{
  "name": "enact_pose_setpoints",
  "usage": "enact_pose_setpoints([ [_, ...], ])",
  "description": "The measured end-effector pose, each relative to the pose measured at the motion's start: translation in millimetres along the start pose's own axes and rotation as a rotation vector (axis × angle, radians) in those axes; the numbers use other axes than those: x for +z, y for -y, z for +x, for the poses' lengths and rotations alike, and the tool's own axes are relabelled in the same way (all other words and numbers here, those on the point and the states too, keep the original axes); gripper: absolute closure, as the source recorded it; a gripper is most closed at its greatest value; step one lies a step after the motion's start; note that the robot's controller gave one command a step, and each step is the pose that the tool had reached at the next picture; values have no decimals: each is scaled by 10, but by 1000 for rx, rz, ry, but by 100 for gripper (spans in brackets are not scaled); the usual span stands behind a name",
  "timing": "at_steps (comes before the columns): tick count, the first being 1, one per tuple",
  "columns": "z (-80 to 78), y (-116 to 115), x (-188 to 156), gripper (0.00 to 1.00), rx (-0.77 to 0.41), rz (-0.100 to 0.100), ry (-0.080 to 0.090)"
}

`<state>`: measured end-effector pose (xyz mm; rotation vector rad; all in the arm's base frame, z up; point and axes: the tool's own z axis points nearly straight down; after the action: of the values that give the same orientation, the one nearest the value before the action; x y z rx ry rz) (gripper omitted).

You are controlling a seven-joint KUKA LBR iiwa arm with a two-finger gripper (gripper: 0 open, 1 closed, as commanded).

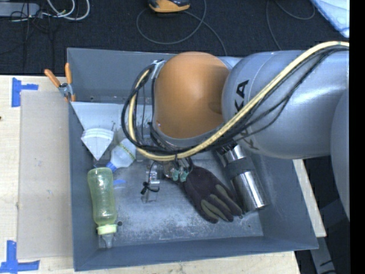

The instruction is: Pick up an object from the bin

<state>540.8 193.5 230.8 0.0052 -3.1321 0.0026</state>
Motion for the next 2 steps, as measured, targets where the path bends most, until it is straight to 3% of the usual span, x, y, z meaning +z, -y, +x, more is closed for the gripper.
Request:
enact_pose_setpoints([
  [2,-93,28,55,0,-40,-2,9],
])
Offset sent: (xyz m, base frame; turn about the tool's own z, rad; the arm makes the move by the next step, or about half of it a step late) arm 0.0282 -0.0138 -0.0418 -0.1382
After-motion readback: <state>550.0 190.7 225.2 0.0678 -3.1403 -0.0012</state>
